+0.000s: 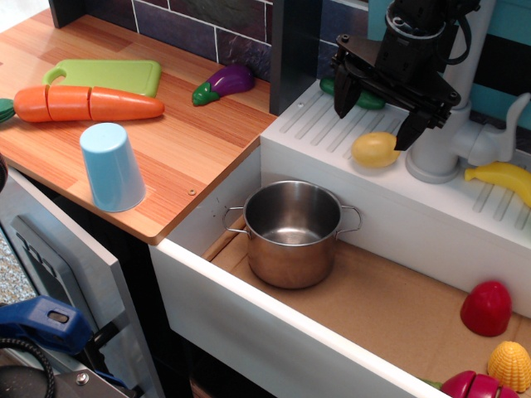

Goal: Put potato in pot or pan

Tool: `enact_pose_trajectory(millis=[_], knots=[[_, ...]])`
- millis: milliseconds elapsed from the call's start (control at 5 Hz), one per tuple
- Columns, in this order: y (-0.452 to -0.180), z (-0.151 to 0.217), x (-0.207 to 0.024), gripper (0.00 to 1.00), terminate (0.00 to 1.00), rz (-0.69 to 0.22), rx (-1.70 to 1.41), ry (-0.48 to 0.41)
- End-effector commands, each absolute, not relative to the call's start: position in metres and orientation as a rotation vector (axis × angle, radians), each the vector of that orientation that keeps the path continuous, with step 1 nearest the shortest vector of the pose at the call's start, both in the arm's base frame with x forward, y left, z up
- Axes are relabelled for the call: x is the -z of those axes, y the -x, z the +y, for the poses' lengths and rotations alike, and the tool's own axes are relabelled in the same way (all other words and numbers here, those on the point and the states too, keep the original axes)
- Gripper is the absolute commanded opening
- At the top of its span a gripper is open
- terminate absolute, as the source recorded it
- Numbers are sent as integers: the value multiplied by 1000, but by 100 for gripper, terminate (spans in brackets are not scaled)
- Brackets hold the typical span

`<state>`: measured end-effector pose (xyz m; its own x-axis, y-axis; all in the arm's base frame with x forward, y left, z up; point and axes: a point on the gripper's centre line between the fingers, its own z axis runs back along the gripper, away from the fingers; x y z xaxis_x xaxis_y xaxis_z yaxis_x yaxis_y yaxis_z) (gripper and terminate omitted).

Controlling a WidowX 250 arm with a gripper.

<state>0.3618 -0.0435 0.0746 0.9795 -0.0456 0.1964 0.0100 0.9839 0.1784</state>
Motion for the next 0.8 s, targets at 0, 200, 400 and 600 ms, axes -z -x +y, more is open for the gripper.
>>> enact_pose_trajectory(millis=[0, 200, 400, 600], knots=[[-362, -43, -75, 100, 0, -201, 28, -178], [-368, -45, -77, 100, 0, -248, 31, -207], [-372, -45, -79, 100, 0, -320, 81, -214], [-381, -42, -75, 100, 0, -362, 99, -198]])
